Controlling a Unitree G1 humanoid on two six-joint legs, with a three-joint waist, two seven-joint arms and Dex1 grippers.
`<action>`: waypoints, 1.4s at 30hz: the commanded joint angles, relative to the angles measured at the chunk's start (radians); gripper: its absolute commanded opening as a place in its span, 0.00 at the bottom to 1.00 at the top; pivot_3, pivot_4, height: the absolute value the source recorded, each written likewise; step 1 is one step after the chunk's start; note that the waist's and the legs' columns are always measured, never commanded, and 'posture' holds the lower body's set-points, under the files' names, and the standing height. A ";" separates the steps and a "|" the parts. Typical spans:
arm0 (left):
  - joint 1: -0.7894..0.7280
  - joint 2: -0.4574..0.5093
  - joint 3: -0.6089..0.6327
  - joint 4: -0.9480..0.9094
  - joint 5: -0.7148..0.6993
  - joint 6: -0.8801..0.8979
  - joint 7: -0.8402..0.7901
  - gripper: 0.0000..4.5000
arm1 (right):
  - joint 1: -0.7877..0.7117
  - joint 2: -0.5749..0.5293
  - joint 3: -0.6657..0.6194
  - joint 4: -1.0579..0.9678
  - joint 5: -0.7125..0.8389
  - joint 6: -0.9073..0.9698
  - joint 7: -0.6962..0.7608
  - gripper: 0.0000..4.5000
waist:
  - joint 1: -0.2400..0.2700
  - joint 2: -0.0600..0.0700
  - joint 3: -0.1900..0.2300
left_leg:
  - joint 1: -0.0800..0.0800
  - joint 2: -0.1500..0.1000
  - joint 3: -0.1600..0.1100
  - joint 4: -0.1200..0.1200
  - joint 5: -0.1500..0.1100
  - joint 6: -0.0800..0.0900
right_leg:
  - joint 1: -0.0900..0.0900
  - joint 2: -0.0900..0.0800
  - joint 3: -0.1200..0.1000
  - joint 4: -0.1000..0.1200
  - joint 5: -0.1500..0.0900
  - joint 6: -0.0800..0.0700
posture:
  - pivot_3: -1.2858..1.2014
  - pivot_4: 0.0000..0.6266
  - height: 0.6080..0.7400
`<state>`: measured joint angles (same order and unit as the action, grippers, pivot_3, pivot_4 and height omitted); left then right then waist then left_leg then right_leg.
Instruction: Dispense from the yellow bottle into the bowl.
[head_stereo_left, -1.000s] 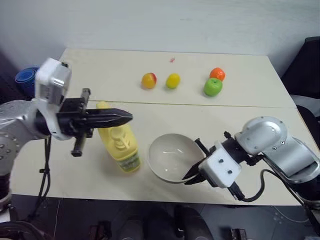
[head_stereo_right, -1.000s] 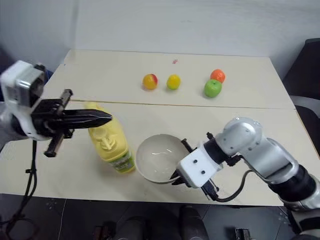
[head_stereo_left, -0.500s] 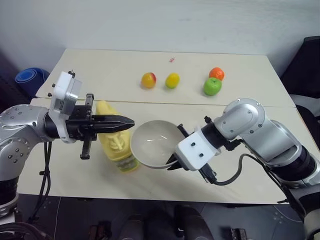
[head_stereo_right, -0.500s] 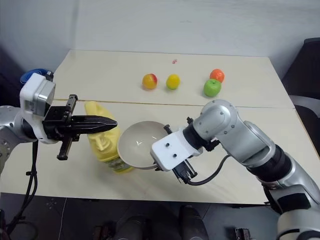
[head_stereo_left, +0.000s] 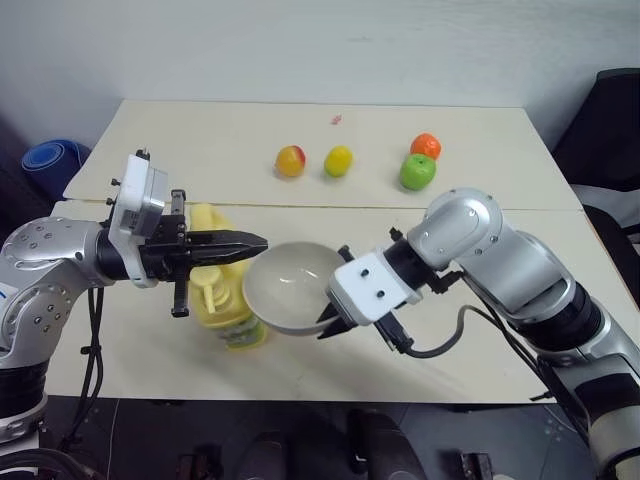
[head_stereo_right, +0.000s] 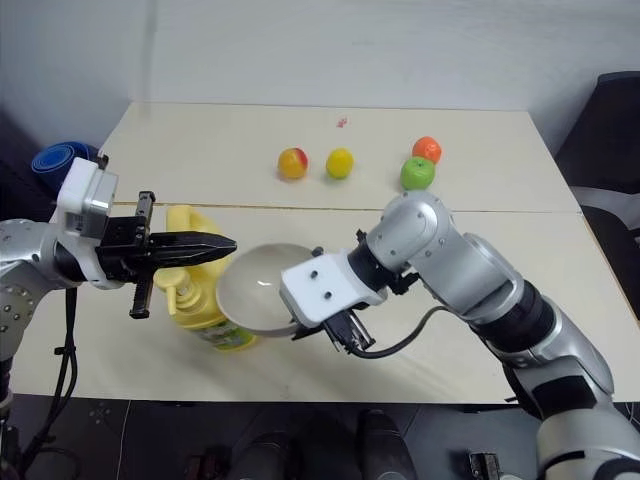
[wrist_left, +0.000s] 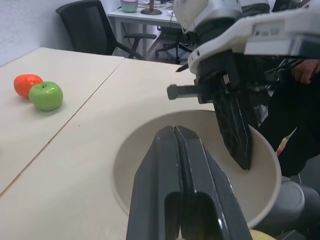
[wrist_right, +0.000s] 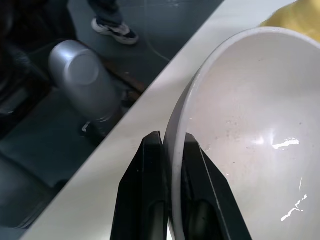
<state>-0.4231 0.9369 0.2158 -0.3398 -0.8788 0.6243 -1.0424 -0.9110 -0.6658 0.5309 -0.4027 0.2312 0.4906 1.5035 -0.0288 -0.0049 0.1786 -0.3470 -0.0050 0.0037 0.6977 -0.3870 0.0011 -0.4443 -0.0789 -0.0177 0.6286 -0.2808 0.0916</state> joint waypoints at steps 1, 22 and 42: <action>-0.016 0.023 0.068 0.061 -0.016 0.028 -0.003 0.00 | 0.076 -0.085 -0.052 -0.092 0.020 -0.052 0.024 0.00 | 0.002 0.000 0.000 | 0.000 0.000 -0.001 0.000 0.000 0.000 | 0.000 0.000 -0.001 0.000 0.000 0.000 | 0.52 0.24 1.00; 0.580 0.095 0.168 0.100 0.279 -0.139 -0.234 0.00 | 0.311 -0.245 -0.175 -0.063 0.001 -0.201 -0.015 0.00 | 0.027 -0.001 0.002 | -0.006 -0.001 -0.003 0.001 -0.001 0.002 | -0.002 -0.003 -0.002 -0.005 0.000 0.000 | 0.52 0.24 1.00; 0.381 -0.238 -0.135 0.188 0.439 -0.303 -0.045 0.00 | 0.401 -0.319 -0.221 -0.063 -0.019 -0.228 -0.025 0.00 | 0.030 -0.003 0.001 | -0.006 -0.001 -0.003 0.003 -0.001 0.002 | -0.001 -0.002 -0.003 -0.004 0.001 0.001 | 0.52 0.24 1.00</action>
<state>-0.0299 0.7039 0.0790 -0.1421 -0.4436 0.3391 -1.1032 -0.5119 -0.9675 0.3453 -0.4438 0.2057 0.2796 1.4801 0.0008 -0.0076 0.1798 -0.3530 -0.0059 0.0002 0.7003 -0.3882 0.0033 -0.4457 -0.0808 -0.0210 0.6244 -0.2800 0.0929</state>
